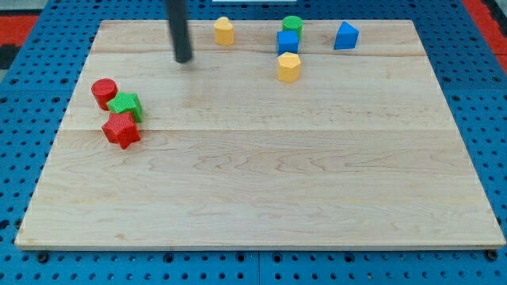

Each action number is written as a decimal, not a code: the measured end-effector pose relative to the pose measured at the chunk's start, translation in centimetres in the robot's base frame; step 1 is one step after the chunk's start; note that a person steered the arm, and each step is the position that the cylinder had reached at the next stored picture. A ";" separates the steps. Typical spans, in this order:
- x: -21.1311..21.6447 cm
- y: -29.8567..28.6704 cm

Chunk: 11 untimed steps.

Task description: Move the red circle above to the green star

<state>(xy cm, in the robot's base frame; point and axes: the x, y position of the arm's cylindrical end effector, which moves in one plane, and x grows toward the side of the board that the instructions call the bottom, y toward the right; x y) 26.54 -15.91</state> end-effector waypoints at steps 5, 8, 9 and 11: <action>11.2 -6.9; 9.0 -7.5; 11.0 -1.6; 10.7 10.3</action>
